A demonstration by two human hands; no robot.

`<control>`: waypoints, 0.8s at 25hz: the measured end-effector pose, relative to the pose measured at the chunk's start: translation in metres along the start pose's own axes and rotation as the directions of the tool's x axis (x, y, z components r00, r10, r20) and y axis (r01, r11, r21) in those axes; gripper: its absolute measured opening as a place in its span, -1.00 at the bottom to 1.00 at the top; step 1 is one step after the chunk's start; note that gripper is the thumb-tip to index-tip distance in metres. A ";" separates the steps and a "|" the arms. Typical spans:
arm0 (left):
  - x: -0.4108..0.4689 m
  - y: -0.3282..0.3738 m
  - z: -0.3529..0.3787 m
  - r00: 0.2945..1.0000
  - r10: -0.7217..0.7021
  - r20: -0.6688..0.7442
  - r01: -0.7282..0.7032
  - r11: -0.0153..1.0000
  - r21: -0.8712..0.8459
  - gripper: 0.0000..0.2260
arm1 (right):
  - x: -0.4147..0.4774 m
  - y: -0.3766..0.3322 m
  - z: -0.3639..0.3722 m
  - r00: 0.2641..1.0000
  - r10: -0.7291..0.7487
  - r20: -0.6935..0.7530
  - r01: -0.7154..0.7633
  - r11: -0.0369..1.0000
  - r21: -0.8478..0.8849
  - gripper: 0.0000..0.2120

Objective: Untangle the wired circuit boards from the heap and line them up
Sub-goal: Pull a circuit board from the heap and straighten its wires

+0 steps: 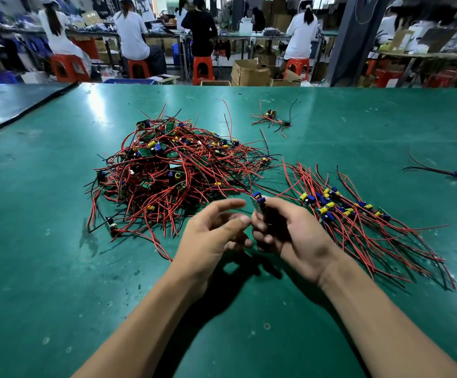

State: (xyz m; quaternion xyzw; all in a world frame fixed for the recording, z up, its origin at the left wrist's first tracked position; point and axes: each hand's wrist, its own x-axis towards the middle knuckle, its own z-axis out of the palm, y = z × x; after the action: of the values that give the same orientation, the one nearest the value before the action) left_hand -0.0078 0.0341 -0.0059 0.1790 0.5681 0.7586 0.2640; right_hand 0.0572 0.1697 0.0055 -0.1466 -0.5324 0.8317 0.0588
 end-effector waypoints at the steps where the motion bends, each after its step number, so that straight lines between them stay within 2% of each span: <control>1: 0.001 0.002 0.000 0.995 -0.098 0.032 0.100 0.992 -0.076 -0.88 | -0.002 -0.002 0.000 0.999 0.002 0.035 -0.001 0.999 -0.036 -0.72; 3: 0.002 0.005 0.000 0.966 -0.236 0.102 0.249 0.958 -0.142 -0.78 | -0.005 -0.004 -0.003 0.996 0.036 0.076 -0.024 0.989 -0.146 -0.73; 5: 0.002 0.006 0.000 0.940 -0.292 0.178 0.319 0.936 -0.150 -0.67 | -0.007 -0.002 -0.006 0.992 0.095 0.079 -0.073 0.967 -0.243 -0.75; 8: 0.000 0.004 0.000 0.936 -0.251 0.246 0.291 0.947 -0.139 -0.67 | -0.006 -0.001 -0.011 0.996 0.043 0.079 -0.016 0.949 -0.314 -0.75; 10: -0.001 0.003 -0.001 0.938 -0.229 0.260 0.278 0.946 -0.168 -0.76 | -0.006 -0.004 -0.013 0.999 -0.029 0.032 0.039 0.930 -0.364 -0.83; 11: -0.001 0.002 -0.001 0.938 -0.225 0.264 0.277 0.945 -0.177 -0.79 | -0.005 -0.005 -0.015 0.999 -0.047 0.015 0.049 0.931 -0.362 -0.80; 14: 0.000 -0.001 -0.001 0.940 -0.218 0.264 0.266 0.951 -0.159 -0.81 | -0.003 -0.005 -0.020 0.998 -0.057 0.002 0.055 0.939 -0.339 -0.73; 20: 0.001 0.000 -0.001 0.940 -0.229 0.253 0.282 0.938 -0.200 -0.83 | -0.003 -0.007 -0.021 0.997 -0.059 0.053 0.074 0.940 -0.334 -0.79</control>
State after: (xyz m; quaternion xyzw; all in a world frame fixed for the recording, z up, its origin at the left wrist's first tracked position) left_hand -0.0096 0.0340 -0.0060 0.1563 0.4597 0.7537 0.4429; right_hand 0.0662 0.1899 0.0047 -0.1187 -0.6719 0.7293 0.0498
